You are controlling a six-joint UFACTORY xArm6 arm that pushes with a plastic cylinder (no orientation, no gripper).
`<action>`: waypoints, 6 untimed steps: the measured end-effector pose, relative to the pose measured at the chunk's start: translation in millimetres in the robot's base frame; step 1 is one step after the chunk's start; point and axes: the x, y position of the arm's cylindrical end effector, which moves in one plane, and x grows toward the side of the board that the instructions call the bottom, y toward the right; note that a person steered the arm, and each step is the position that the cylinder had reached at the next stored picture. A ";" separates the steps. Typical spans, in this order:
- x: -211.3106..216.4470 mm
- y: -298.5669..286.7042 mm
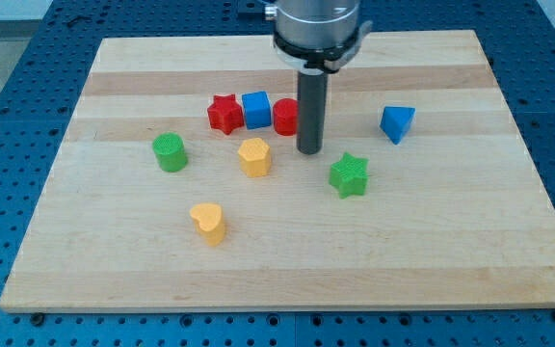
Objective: Move the red circle a bit up
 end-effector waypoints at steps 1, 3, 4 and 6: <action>-11.4 -12.1; -25.1 -27.6; -25.1 -30.4; -26.3 -30.4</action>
